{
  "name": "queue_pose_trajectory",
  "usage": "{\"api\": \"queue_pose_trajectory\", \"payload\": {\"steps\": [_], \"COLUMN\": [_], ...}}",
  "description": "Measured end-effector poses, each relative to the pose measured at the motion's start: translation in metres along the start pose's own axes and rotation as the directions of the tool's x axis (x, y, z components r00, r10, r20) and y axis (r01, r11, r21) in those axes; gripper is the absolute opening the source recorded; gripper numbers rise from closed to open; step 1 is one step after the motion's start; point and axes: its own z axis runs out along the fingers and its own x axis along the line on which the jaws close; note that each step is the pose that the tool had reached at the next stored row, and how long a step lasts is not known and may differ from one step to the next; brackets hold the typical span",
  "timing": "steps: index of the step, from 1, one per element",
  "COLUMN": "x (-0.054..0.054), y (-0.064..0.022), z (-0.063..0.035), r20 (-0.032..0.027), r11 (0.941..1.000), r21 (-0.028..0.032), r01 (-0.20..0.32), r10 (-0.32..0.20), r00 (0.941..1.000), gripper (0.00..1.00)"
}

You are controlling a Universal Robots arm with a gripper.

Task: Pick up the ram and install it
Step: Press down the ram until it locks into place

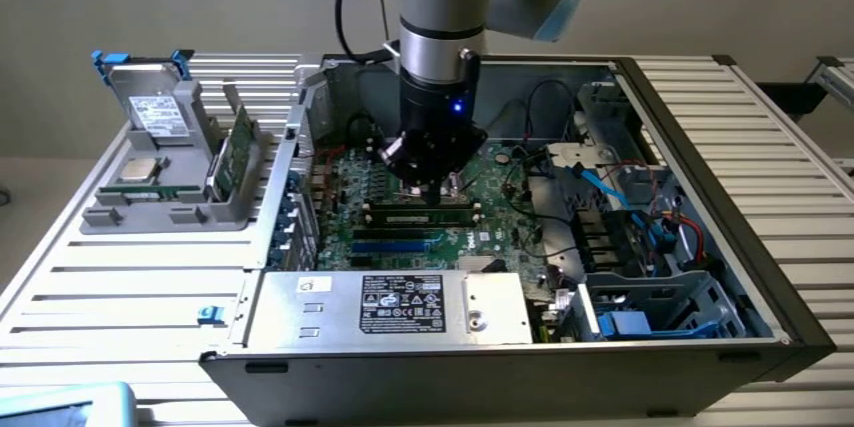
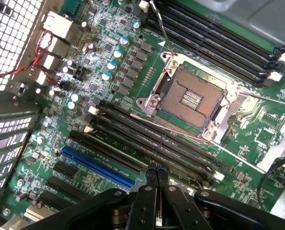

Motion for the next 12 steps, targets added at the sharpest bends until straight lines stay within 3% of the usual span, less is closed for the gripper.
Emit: {"api": "queue_pose_trajectory", "payload": {"steps": [7, 12], "x": [0.0001, 0.0], "y": [-0.0001, 0.0], "z": [-0.0001, -0.0014], "r20": [-0.0039, -0.0092], "r11": [0.9958, 0.991], "r21": [-0.0006, 0.0093], "r01": [-0.092, -0.133], "r10": [0.092, 0.133], "r00": [0.9958, 0.991], "gripper": [0.11, 0.11]}}
